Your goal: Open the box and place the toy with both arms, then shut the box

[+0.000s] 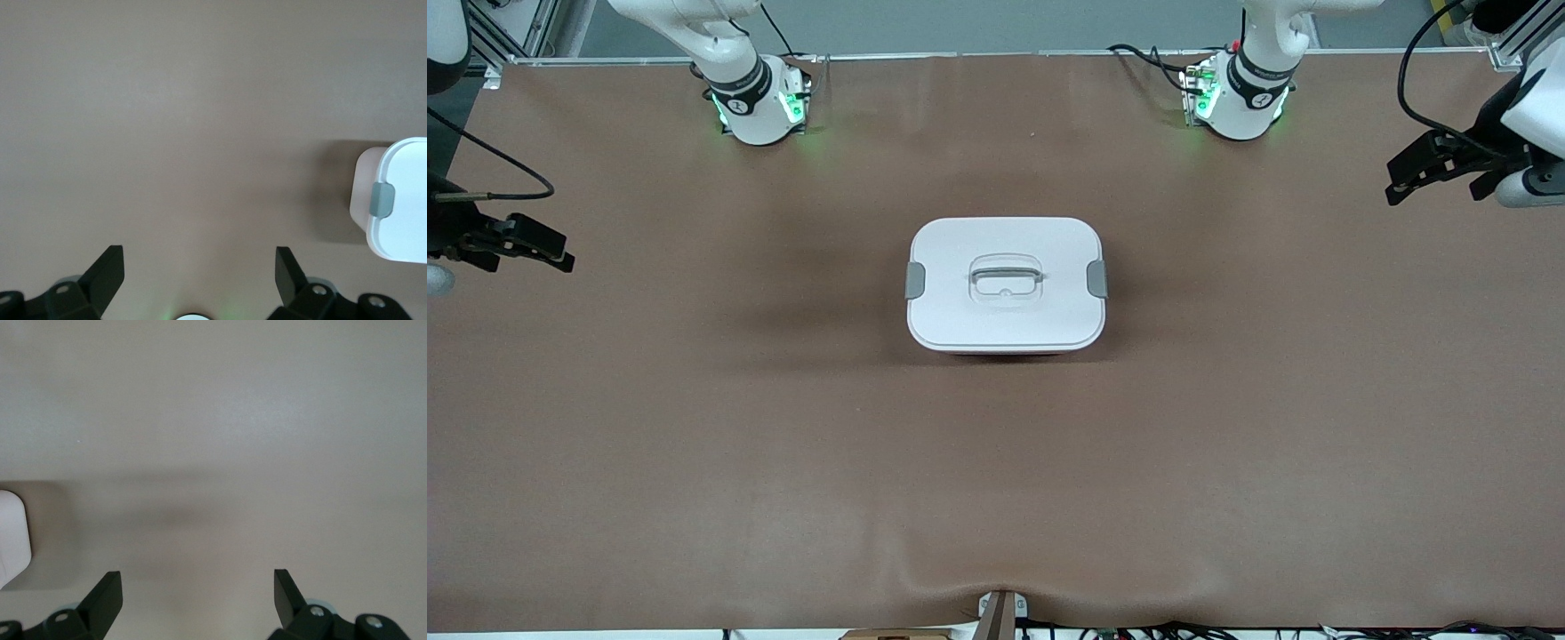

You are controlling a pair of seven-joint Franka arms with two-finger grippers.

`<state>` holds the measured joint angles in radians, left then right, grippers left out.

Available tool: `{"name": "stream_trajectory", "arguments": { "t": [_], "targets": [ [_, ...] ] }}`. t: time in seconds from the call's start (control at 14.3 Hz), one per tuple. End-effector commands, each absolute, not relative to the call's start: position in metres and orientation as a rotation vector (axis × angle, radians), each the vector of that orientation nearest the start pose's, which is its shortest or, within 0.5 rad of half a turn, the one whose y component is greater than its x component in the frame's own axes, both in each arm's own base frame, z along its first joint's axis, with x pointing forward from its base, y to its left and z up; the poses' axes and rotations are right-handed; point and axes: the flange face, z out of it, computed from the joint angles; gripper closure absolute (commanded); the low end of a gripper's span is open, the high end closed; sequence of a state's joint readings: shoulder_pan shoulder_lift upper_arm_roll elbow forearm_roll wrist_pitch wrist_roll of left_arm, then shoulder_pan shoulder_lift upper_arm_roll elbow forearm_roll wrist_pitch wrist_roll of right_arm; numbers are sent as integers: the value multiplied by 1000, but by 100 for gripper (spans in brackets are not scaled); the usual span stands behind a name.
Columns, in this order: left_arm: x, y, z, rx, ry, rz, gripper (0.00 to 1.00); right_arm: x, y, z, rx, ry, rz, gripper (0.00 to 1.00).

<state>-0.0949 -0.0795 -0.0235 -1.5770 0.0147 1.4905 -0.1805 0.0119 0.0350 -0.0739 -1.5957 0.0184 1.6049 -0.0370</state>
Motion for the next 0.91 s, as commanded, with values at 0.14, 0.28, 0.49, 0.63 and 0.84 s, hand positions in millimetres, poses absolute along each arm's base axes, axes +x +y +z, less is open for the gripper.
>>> {"name": "stream_trajectory", "arguments": {
  "t": [0.14,0.28,0.49,0.63,0.84],
  "targets": [
    [515,-87,663,-3115,-175,-7,0,566,-30,598,-3115,57,32,0],
    [514,-86,664,-3115,-165,-5,0,565,-32,599,-3115,62,29,0],
    [512,-84,662,-3112,-125,31,0,565,-36,599,-3115,59,31,0],
    [512,-83,661,-3112,-87,33,0,565,-36,599,-3115,62,31,0],
    [509,-78,661,-3098,-42,59,0,565,-36,599,-3115,59,27,0]
  ]
}}
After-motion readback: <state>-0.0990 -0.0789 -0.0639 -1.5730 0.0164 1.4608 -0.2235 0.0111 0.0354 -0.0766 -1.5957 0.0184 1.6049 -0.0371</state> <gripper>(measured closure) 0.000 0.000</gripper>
